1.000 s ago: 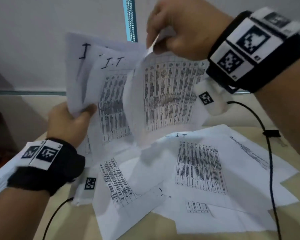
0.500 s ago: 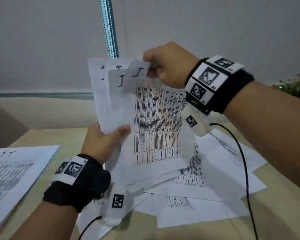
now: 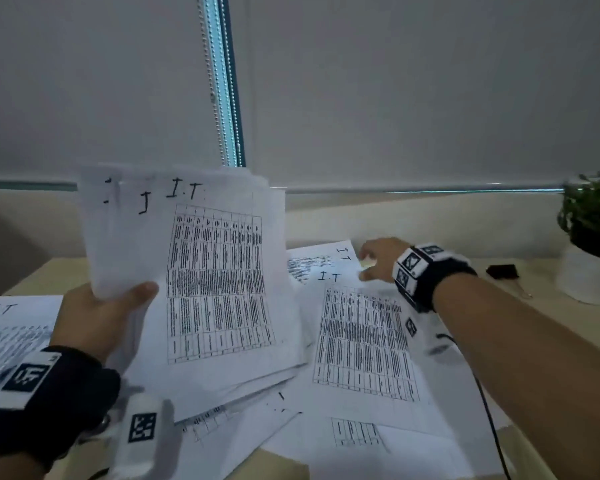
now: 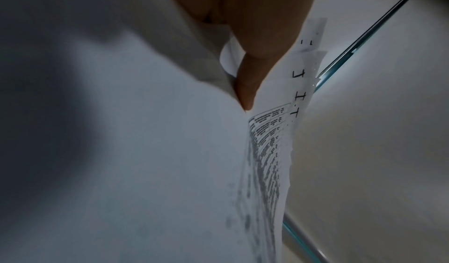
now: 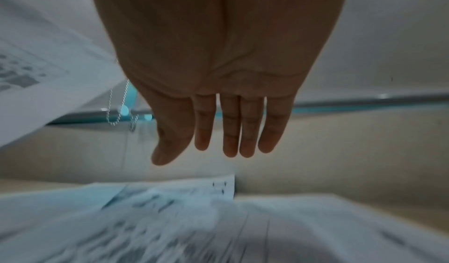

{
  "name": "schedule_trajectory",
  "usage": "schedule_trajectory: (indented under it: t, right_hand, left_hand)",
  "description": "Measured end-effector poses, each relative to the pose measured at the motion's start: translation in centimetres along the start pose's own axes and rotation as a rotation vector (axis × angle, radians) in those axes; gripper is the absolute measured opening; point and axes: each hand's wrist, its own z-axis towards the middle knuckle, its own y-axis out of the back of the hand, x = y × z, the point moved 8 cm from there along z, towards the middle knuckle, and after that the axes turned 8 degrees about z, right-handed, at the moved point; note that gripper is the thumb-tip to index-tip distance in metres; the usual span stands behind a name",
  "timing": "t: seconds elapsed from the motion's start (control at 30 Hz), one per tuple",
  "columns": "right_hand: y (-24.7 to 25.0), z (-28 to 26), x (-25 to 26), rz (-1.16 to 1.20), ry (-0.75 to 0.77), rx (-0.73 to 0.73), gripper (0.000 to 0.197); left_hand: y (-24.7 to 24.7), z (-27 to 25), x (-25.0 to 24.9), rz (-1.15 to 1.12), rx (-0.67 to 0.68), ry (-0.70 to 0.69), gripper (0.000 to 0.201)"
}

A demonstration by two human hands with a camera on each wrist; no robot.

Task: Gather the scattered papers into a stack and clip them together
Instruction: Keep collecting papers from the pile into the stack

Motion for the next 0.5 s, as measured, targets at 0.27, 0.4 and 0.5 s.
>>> schedule_trajectory:
  t: [0.27,0.4,0.5]
  right_hand:
    - [-5.3,5.8,1.8,-0.133,0.113,0.099,0.048]
    - [-3.9,5.1,1.7,-0.09,0.132,0.054,0.069]
    - [-2.0,4.1,1.1,-0.022,0.164,-0.056,0.053]
  left_hand:
    - [2.0,2.8,4.1,0.157,-0.029,0.094,0.041]
    - [1.9,3.3,4.6,0.174,-0.046,0.115,0.042]
    - [1.8,3.4,4.0,0.166,-0.057,0.096,0.038]
